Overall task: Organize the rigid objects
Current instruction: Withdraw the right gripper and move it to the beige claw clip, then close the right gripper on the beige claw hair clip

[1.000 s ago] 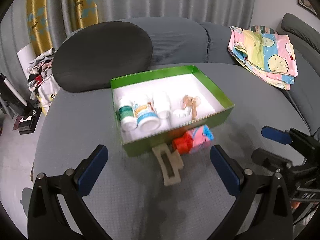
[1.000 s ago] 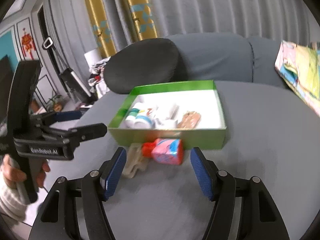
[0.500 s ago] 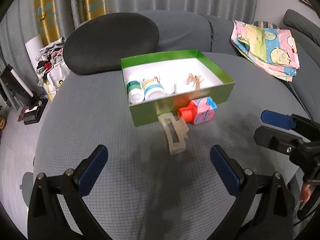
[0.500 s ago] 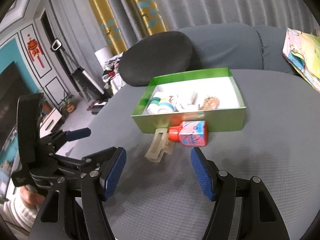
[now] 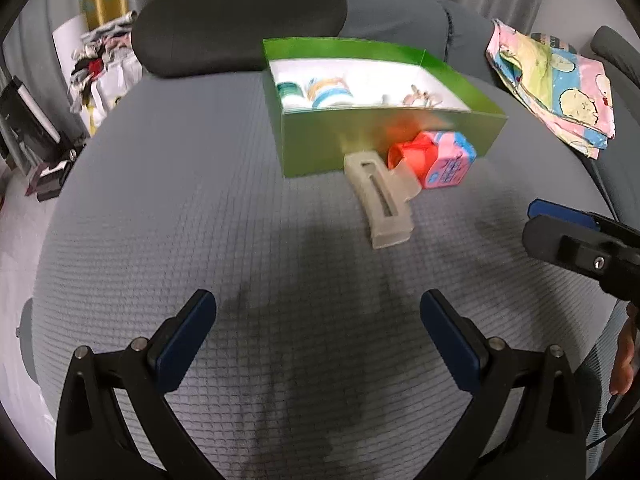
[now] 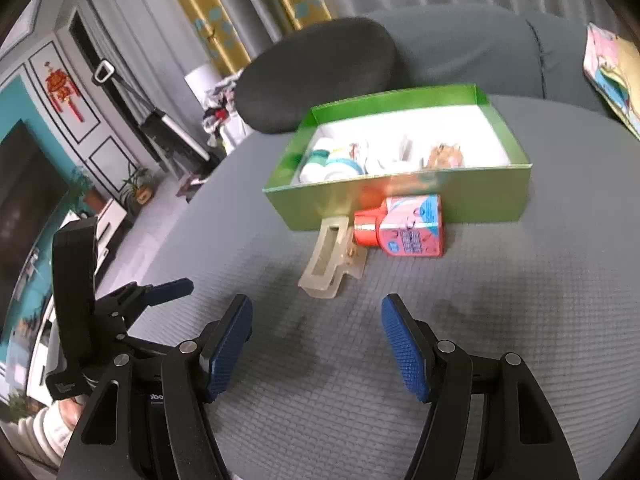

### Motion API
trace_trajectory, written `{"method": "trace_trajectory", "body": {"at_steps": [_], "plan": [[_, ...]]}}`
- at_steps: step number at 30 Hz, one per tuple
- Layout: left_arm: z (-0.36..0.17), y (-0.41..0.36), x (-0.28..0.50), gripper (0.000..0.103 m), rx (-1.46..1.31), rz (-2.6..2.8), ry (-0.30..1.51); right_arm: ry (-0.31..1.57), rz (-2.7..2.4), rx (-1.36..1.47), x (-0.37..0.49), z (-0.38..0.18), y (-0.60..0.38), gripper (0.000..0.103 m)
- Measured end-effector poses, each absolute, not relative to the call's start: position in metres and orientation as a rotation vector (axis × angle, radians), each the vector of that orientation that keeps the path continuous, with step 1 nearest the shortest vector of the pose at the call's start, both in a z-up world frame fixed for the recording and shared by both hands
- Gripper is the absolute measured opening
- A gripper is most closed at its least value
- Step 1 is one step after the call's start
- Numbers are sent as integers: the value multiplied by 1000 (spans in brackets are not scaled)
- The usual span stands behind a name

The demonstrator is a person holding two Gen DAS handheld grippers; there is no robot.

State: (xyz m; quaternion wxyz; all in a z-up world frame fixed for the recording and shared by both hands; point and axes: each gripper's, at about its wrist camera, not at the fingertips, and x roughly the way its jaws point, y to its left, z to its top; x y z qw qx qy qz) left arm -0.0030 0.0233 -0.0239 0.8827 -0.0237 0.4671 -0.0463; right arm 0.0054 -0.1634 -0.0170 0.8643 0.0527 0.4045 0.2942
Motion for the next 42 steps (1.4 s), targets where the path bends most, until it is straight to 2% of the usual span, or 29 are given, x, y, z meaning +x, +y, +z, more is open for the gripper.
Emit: {"method": "trace_trajectory", "body": {"at_steps": [19,42], "plan": [[-42,0,29,102,-16,-170,1017,1002,627,143,55,-55,-139,68],[-50,-16,65,101,-11,-218,1025,1043,692,180,97,-76,-121,68]]}}
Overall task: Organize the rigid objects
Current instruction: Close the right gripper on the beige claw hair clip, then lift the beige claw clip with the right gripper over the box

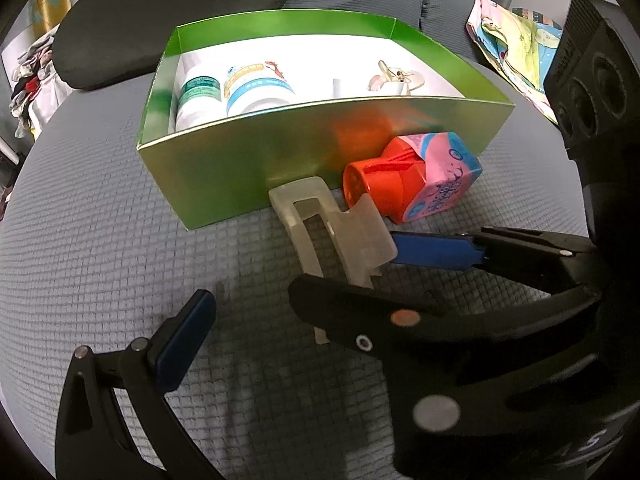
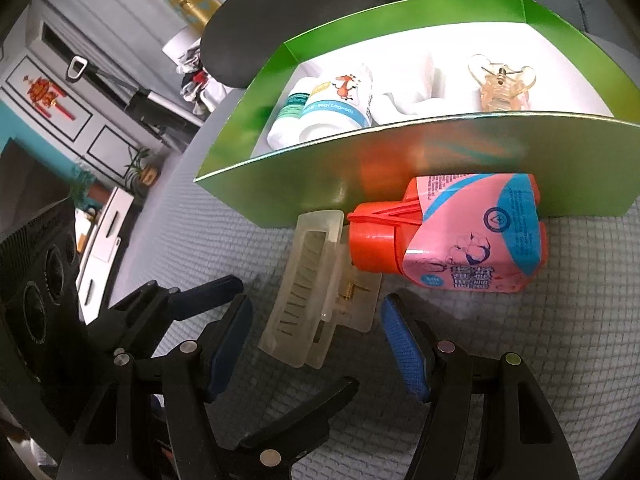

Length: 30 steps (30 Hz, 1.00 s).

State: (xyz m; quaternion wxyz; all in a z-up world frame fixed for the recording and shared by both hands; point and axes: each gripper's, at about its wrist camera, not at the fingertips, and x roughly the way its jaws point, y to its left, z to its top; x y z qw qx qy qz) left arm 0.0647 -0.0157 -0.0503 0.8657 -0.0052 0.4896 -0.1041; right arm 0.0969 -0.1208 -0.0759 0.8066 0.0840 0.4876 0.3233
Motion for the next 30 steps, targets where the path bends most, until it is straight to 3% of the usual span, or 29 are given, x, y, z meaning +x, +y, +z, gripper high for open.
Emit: {"method": "trace_trajectory", "body": {"at_steps": [8,10,19,23,25,30], "plan": [[-55,-22,77,98,14,-230,1039,1069,734,124,101,-76,-112,68],[-56,-23,77,92,19,-243,1041,1075,741,122,102,-76,-111,68],[-60,-25,86,87,20,-274,1037,1057,775,80,99,-76,-107,48],[-61,-27,86,80,38,-282,1026,1026,787,52,93,-72,-102,28],[-61,-28,85,74,49,-289,1021,1026,791,52,93,-74,-102,28],[-60,-28,80,72,54,-301,1010,1018,786,38,92,-72,-99,28]]}}
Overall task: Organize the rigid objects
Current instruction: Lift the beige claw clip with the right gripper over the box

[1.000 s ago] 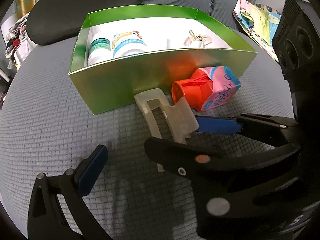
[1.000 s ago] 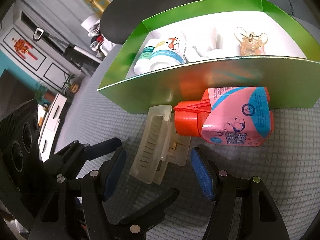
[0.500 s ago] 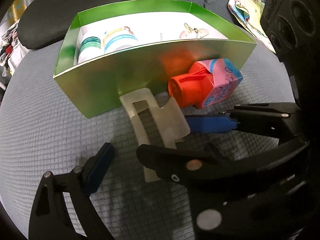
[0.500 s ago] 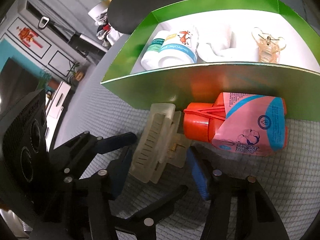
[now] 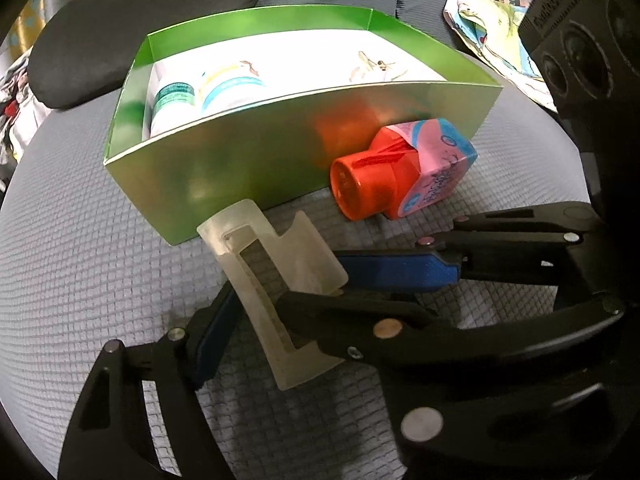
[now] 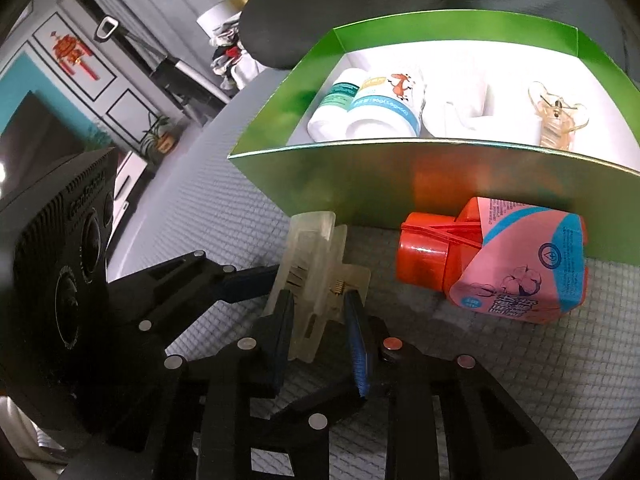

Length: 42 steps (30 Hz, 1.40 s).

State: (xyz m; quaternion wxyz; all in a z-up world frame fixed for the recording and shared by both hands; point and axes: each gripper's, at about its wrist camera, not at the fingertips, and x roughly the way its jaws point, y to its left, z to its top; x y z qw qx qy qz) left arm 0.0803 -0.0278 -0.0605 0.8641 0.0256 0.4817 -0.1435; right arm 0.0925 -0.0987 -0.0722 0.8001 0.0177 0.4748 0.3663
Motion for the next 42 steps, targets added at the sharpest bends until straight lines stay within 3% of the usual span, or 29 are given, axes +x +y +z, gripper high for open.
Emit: {"method": "trace_trajectory", "body": {"at_steps": [4,15,22,24,26,42], "plan": [[-57,-18,74,55,33,-311,999,1003,783,50,90,-71,-105,28],[-59,-2,54,54,4,-330,1005,999,805,34,69,-67,-103,24],[-58,17,45,47,-65,-356,1007,1020,720,62,80,-70,-102,25],[-58,15,45,47,-57,-359,1007,1037,713,68,85,-74,-102,45],[-60,13,46,47,-45,-354,1010,1072,718,88,92,-81,-100,49],[-37,2,30,48,18,-339,942,1001,775,99,69,-68,-102,44]]}}
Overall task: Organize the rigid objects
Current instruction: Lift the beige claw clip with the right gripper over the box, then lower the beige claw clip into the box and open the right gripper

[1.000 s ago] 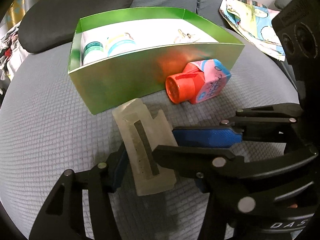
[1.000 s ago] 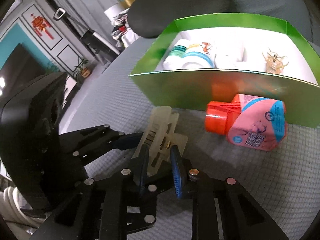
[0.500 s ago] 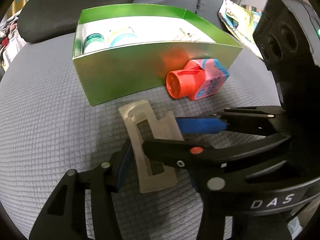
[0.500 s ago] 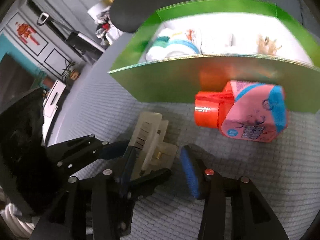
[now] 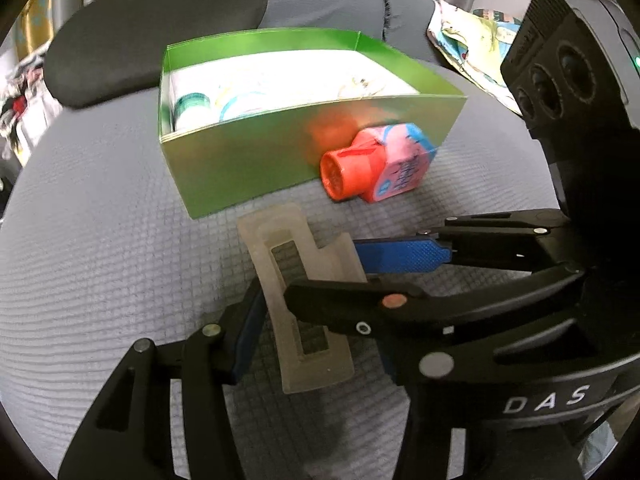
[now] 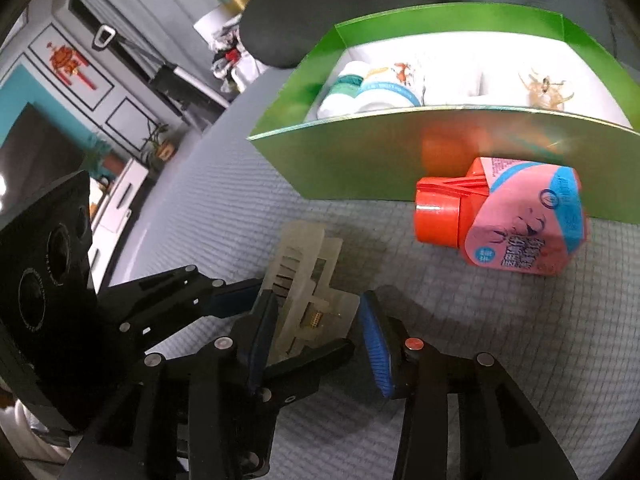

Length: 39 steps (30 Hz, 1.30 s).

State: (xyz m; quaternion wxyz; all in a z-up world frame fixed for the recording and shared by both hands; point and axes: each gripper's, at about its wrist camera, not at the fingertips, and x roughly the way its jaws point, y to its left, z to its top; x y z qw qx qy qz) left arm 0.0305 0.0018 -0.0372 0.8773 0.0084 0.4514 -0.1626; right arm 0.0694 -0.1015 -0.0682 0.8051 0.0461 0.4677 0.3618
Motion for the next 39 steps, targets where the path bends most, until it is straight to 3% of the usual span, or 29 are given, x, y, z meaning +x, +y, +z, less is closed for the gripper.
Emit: {"method": "trace_trajectory", "body": {"at_steps": [22,39], "plan": [[97,-46,22,49,145,-387,665,660,712,128,34,63,-164,44],[119,-57,67,48,165,-407,607,594,676,139,72,99,-183,44]]}}
